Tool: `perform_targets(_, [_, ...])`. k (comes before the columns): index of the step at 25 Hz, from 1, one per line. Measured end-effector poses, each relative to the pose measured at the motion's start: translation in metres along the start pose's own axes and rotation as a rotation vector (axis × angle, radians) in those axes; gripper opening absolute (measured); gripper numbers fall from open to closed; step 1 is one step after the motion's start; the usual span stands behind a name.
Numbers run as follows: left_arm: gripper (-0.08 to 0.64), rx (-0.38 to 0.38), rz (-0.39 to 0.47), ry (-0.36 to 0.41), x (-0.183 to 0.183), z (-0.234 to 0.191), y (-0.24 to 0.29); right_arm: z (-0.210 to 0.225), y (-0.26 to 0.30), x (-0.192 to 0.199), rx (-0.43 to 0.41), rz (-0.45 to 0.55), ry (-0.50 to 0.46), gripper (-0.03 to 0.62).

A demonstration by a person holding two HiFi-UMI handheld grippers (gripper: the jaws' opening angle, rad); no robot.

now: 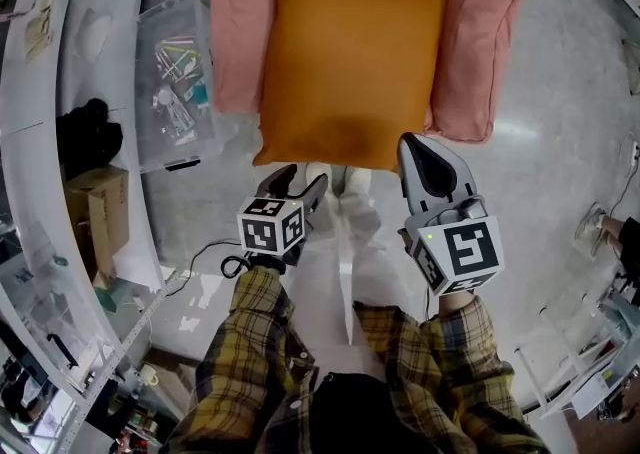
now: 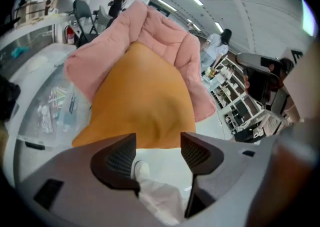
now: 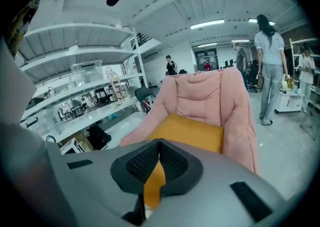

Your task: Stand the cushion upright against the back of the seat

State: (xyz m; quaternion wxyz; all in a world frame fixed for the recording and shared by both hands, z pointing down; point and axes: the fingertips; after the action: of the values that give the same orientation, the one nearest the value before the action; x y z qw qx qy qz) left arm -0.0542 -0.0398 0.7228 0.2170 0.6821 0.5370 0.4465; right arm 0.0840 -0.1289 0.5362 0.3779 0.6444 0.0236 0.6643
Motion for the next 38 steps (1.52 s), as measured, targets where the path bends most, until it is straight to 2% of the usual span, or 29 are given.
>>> perform_targets(3, [0.275, 0.001, -0.013, -0.133, 0.026, -0.033, 0.015, -0.004, 0.011, 0.009, -0.010, -0.018, 0.004, 0.018])
perform_targets(6, [0.279, 0.020, -0.007, -0.224, 0.042, -0.053, 0.021, -0.012, 0.021, 0.017, -0.026, -0.030, 0.008, 0.018])
perform_targets(11, [0.281, 0.054, 0.048, -0.395, 0.043, -0.070, 0.031, -0.016, 0.034, 0.027, -0.034, -0.051, 0.018, 0.018])
perform_targets(14, [0.281, 0.089, 0.073, -0.458, 0.039, -0.073, 0.039, -0.019, 0.039, 0.030, -0.036, -0.059, 0.017, 0.018])
perform_targets(19, [0.281, 0.158, 0.018, -0.457, 0.042, -0.060, 0.063, -0.022, 0.040, 0.031, -0.036, -0.068, 0.015, 0.018])
perform_targets(23, [0.276, 0.154, 0.062, -0.492, 0.027, -0.059, 0.074, -0.019, 0.037, 0.036, -0.024, -0.077, 0.020, 0.018])
perform_targets(27, [0.209, 0.154, 0.065, -0.494, 0.025, -0.055, 0.077, -0.013, 0.032, 0.041, -0.009, -0.079, 0.037, 0.018])
perform_targets(32, [0.082, 0.123, 0.034, -0.424, 0.024, -0.051, 0.077, -0.015, 0.032, 0.040, -0.004, -0.070, 0.046, 0.018])
perform_targets(38, [0.031, 0.083, 0.054, -0.427, 0.021, -0.041, 0.069, -0.014, 0.026, 0.032, 0.003, -0.058, 0.041, 0.018])
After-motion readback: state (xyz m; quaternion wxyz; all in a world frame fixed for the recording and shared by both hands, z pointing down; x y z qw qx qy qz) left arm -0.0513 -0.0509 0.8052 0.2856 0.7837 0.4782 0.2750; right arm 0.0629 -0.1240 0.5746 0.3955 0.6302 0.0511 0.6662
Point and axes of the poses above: the fingertips, and each gripper's own axes: y forward along the fingers, z to its right, x out of its underside, and after that the axes turned 3 degrees about -y, right-handed
